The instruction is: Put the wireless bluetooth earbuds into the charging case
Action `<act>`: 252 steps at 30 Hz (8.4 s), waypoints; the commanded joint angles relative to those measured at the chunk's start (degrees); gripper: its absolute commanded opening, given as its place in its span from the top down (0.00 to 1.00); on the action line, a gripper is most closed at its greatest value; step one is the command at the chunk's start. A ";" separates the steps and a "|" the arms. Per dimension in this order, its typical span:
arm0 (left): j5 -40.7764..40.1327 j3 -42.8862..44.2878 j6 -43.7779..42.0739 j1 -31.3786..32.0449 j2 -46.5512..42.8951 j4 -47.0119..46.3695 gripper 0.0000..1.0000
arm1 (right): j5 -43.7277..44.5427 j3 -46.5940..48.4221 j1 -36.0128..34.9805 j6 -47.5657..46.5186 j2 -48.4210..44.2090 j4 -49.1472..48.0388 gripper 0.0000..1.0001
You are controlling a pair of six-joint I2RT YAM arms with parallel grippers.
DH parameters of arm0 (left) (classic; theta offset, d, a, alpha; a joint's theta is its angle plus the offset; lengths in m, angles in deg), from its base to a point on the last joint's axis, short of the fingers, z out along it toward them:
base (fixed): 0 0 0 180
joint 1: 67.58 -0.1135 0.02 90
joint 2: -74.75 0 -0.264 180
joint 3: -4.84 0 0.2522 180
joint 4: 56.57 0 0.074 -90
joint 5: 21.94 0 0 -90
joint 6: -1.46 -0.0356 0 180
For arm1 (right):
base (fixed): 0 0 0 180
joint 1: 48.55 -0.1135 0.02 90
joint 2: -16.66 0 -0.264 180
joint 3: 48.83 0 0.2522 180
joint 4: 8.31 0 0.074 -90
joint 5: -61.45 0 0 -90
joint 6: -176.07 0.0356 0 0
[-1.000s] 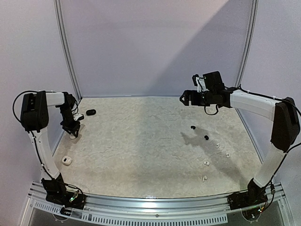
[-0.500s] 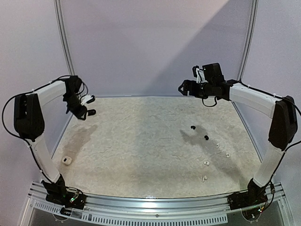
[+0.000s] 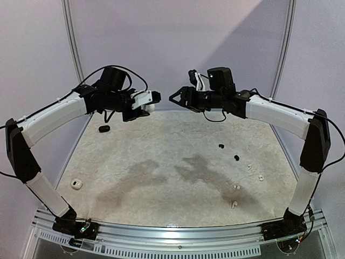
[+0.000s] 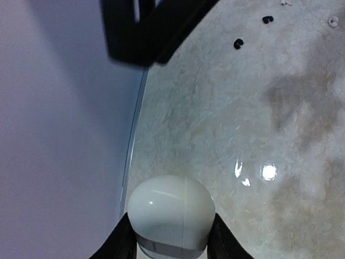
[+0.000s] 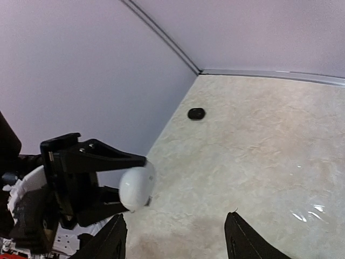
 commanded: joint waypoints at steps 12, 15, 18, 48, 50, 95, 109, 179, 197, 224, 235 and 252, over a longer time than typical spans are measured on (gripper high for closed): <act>1.86 0.58 0.72 3.85 1.94 -5.71 1.00 | -9.92 3.85 -3.08 7.96 9.47 -13.49 0.52; 1.07 0.64 0.49 3.84 2.24 -5.97 1.00 | -11.02 4.72 -3.38 7.73 10.15 -13.01 0.57; 0.00 0.70 0.81 3.85 2.41 -7.53 1.00 | -11.12 6.16 -3.44 7.33 10.97 -10.68 0.70; -6.37 -0.09 0.06 3.68 2.63 -12.89 1.00 | -13.57 11.12 -3.42 6.40 13.43 -1.83 0.71; -6.55 -0.24 -0.12 3.62 2.63 -13.15 1.00 | -13.93 11.10 -3.46 6.30 13.34 -1.83 0.70; 48.77 -18.60 73.66 -4.09 -9.74 -59.91 0.43 | -24.46 -12.76 -1.79 -14.99 -4.81 -52.09 1.00; 46.35 -15.42 73.13 -2.39 -8.33 -60.20 0.42 | -23.48 -12.55 -2.21 -20.80 -6.95 -41.56 1.00; 35.22 -13.41 72.65 -5.16 -10.88 -56.11 1.00 | -7.49 -16.26 -3.44 -6.23 -5.30 -63.92 0.25; 32.59 -14.81 75.87 -2.11 -11.17 -60.15 1.00 | -10.19 -6.08 -5.93 2.90 6.88 -73.59 0.42; 34.12 -13.61 73.87 -1.26 -9.83 -57.49 0.99 | -17.79 -2.57 -5.86 1.35 8.57 -70.10 1.00; 50.06 -6.91 31.78 -10.71 -12.32 -10.74 0.17 | -9.37 -3.63 -5.78 -47.36 -8.07 -8.02 1.00; 46.17 -2.29 4.05 -7.75 -11.37 7.50 0.44 | 0.97 5.17 -12.17 -70.37 -3.70 3.11 1.00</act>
